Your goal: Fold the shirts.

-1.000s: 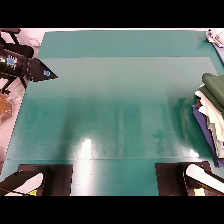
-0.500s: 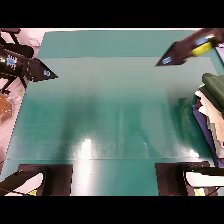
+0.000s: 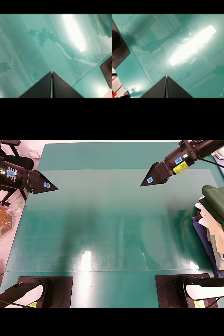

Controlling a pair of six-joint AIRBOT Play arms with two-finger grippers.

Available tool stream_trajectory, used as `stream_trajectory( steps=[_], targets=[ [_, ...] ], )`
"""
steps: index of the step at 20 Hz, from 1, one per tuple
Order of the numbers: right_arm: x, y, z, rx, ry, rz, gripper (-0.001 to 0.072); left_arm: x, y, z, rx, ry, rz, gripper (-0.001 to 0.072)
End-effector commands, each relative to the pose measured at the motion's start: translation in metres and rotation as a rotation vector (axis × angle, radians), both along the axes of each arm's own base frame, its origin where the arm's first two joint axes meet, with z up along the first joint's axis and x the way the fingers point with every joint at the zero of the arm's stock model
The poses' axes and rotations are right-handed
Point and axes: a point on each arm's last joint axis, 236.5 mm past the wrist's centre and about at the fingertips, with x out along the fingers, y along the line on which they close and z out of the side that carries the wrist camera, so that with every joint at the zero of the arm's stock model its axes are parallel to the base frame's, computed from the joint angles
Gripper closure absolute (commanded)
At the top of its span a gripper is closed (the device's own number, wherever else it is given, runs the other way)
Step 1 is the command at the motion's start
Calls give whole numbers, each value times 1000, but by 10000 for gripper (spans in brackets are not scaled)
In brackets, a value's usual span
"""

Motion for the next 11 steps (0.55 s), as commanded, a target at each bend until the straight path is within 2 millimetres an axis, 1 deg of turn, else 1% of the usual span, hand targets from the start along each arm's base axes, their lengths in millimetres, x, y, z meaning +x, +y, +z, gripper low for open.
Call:
stream_trajectory(
  steps=[1, 6, 11],
  targets=[
    [7, -10, 1, 1, -2, -30, 692, 0, 0, 0, 0, 0, 1, 681],
    [13, -20, 1, 1, -3, -59, 692, 0, 0, 0, 0, 0, 1, 681],
    [13, -20, 0, 1, -1, -59, 692, 0, 0, 0, 0, -1, 1, 681]
  ],
)
